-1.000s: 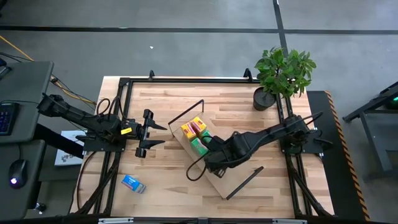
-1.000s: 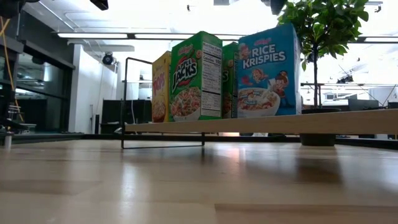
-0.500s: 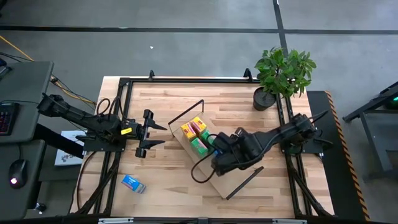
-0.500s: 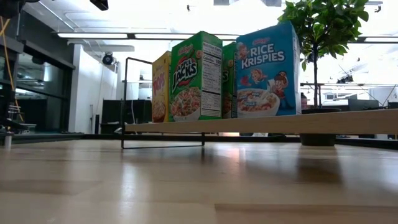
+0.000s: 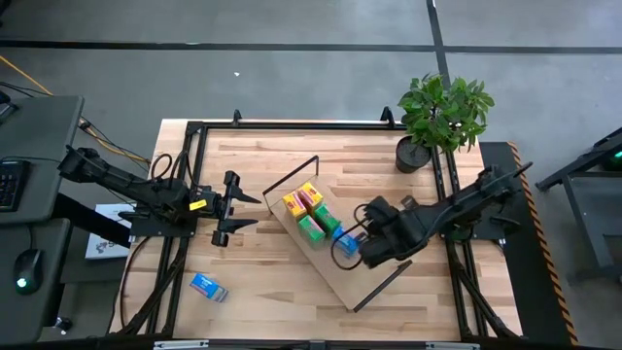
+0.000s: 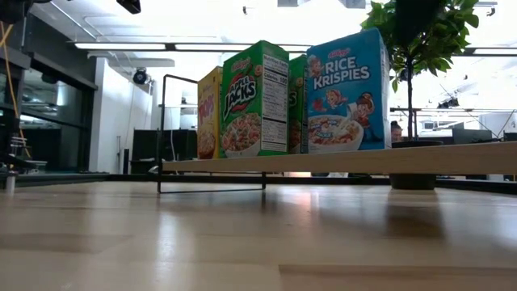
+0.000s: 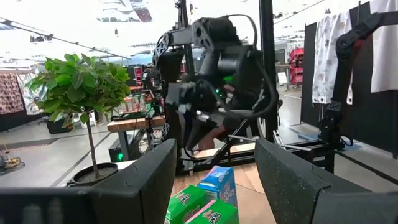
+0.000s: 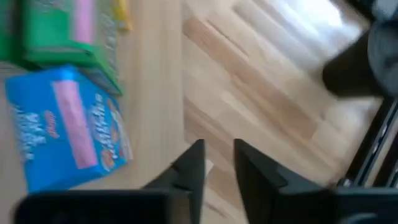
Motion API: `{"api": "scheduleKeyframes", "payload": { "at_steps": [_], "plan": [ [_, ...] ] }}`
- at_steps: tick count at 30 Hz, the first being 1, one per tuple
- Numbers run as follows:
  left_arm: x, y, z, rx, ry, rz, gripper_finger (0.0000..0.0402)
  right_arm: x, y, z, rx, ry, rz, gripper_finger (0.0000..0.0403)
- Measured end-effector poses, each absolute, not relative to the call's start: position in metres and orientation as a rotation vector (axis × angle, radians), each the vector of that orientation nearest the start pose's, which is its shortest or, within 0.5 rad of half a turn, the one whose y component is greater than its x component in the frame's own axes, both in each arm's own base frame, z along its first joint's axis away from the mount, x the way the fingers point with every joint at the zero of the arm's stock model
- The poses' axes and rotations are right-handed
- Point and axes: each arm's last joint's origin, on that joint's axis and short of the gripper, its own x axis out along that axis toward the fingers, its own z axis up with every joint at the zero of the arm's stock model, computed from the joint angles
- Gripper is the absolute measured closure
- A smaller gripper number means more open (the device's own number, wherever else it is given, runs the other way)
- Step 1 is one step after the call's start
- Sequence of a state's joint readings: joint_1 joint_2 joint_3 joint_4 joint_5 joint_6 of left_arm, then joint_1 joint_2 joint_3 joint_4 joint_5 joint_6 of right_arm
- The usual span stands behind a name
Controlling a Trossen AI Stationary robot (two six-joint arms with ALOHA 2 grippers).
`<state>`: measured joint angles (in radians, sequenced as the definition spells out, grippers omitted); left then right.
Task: Stack cereal on shelf
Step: Put the right blue cereal box on the shelf
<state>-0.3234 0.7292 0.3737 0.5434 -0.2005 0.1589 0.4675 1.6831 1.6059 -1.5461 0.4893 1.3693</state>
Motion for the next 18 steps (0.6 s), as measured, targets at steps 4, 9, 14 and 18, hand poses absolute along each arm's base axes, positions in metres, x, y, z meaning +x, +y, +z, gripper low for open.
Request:
{"api": "scheduleKeyframes", "payload": {
  "at_steps": [4, 9, 14, 18],
  "plan": [
    [0.161, -0.048, 0.268, 0.109, -0.191, -0.108, 0.0194, 0.263, 0.12, 0.292, 0.479, 1.06, -0.859, 0.0395],
    [0.161, -0.048, 0.268, 0.11, -0.192, -0.108, 0.0194, 0.267, 0.119, 0.273, 0.504, 1.034, -0.802, 0.0386],
    [0.161, -0.048, 0.268, 0.11, -0.192, -0.108, 0.0194, 0.271, 0.119, 0.267, 0.507, 0.997, -0.782, 0.0398],
    [0.161, -0.048, 0.268, 0.11, -0.191, -0.107, 0.0194, 0.277, 0.122, 0.269, 0.534, 0.96, -0.731, 0.0401]
  ]
}}
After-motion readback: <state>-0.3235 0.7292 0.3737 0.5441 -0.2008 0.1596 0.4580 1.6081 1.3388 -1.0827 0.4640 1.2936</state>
